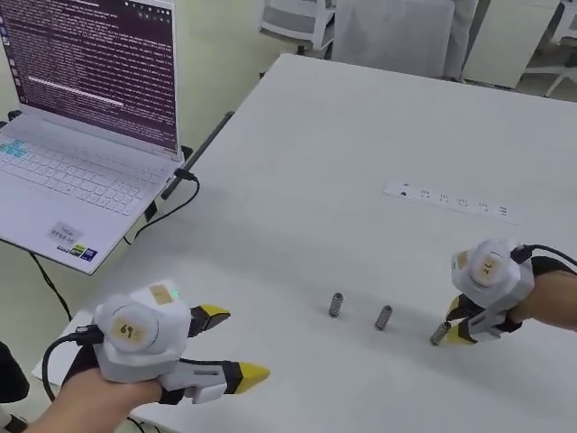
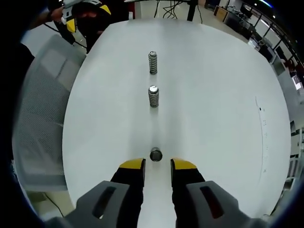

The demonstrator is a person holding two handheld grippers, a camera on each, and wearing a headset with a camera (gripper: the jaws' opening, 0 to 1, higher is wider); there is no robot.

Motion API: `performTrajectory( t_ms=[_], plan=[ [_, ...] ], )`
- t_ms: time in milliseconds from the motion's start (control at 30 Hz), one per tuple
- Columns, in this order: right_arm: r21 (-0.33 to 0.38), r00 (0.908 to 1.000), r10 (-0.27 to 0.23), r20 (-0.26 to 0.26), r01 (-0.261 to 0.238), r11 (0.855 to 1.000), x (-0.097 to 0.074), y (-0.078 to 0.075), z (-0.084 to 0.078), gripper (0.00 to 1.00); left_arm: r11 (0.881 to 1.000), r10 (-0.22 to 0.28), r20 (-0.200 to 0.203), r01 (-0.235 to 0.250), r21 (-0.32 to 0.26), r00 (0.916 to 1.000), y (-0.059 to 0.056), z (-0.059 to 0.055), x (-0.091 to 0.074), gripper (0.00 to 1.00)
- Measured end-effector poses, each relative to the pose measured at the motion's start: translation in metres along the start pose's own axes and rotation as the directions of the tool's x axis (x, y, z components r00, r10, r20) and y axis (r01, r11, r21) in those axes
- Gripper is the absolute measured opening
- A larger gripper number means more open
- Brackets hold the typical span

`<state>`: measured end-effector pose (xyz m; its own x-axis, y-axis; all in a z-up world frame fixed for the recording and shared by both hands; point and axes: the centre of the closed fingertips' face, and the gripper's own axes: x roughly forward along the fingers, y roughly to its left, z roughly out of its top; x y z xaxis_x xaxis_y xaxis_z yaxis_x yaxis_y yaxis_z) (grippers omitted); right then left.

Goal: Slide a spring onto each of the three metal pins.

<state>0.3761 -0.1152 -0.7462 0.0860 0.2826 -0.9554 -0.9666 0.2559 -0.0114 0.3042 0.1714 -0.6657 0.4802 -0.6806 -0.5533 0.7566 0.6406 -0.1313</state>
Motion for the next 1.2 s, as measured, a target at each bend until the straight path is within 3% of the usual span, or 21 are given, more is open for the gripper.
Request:
performTrajectory(
  t_ms=[200,467,733,1067,1133,1200],
  plan=[
    [0.073,0.9991,-0.021,0.037,0.018,0.997,-0.008,0.006,-0.009,0.21,1.0,-0.008,0.006,0.008,0.01,0.9999,-0.003,0.005,0.003,0.55],
    [0.184,0.993,-0.07,0.095,0.052,0.982,-0.009,0.017,-0.02,0.25,1.0,-0.006,0.015,0.006,0.014,0.9999,-0.001,0.009,0.007,0.55],
    [0.331,0.9714,-0.143,0.189,0.074,0.941,-0.017,0.031,-0.024,0.3,1.0,-0.008,0.02,0.008,0.022,0.9998,-0.001,0.015,0.011,0.55],
    [0.422,0.9512,-0.194,0.24,0.078,0.903,-0.019,0.052,-0.029,0.34,1.0,-0.004,0.021,0.004,0.024,0.9998,0.0,0.017,0.012,0.55],
    [0.432,0.9456,-0.204,0.253,0.078,0.898,-0.022,0.056,-0.027,0.36,1.0,-0.001,0.023,0.0,0.023,0.9997,0.002,0.017,0.012,0.55],
    [0.445,0.9327,-0.233,0.275,0.091,0.891,-0.028,0.061,-0.024,0.37,1.0,0.001,0.023,-0.001,0.023,0.9997,0.002,0.018,0.012,0.55]
  ],
)
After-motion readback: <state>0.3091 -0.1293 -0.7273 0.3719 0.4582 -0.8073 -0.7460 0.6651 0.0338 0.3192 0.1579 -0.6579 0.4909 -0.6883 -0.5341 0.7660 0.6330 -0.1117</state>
